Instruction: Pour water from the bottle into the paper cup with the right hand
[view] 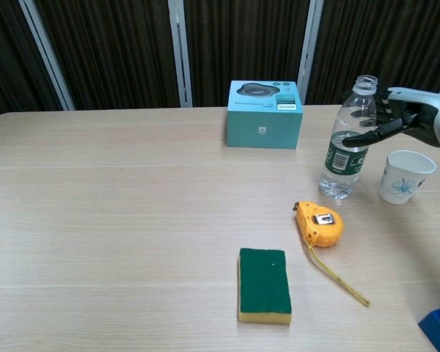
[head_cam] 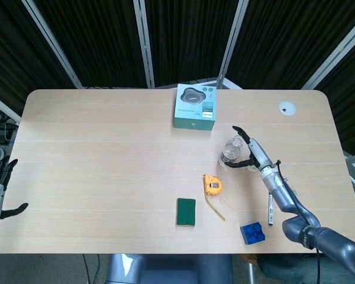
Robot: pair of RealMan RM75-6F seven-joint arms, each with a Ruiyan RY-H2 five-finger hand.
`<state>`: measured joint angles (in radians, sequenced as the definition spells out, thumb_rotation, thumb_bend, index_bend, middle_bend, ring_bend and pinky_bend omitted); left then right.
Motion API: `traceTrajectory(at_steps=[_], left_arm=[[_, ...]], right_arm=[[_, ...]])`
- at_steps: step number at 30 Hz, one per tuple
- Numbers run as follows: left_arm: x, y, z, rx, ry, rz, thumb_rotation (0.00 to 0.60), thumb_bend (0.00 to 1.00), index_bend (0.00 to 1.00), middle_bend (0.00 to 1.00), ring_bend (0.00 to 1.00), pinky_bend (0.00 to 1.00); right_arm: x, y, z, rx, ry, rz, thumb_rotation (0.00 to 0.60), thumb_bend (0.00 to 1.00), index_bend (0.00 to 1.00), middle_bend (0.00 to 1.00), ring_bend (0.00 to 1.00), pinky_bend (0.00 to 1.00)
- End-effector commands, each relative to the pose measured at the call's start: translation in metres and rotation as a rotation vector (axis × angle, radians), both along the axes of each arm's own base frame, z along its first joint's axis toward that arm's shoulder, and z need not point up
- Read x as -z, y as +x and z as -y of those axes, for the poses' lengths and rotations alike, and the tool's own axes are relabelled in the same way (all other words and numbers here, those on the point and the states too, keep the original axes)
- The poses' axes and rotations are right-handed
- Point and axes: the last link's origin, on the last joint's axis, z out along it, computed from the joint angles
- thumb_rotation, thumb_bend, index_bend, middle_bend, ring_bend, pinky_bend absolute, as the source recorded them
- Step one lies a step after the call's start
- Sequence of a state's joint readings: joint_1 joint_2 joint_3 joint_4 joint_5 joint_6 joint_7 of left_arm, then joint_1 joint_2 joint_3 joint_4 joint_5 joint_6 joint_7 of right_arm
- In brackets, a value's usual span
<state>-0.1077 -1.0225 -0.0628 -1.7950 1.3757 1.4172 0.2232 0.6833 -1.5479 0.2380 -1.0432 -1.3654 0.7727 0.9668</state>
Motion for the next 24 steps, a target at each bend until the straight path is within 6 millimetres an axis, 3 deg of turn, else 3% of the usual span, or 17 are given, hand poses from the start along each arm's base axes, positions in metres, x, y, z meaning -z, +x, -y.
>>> traceTrajectory(at_steps=[1,24], left_arm=[[0.001,0.000,-0.001,-0.003,-0.002,-0.001,0.600,0.00,0.00,0.00,0.00,0.00],[0.003,-0.003,-0.003,-0.025,-0.008,-0.005,0.600,0.00,0.00,0.00,0.00,0.00]], right_arm=[[0.004,0.003,0.004,0.011,-0.004,0.016,0.600,0.00,0.00,0.00,0.00,0.00],[0.035,0.006,0.016,0.081,-0.006,0.064,0.600,0.00,0.00,0.00,0.00,0.00]])
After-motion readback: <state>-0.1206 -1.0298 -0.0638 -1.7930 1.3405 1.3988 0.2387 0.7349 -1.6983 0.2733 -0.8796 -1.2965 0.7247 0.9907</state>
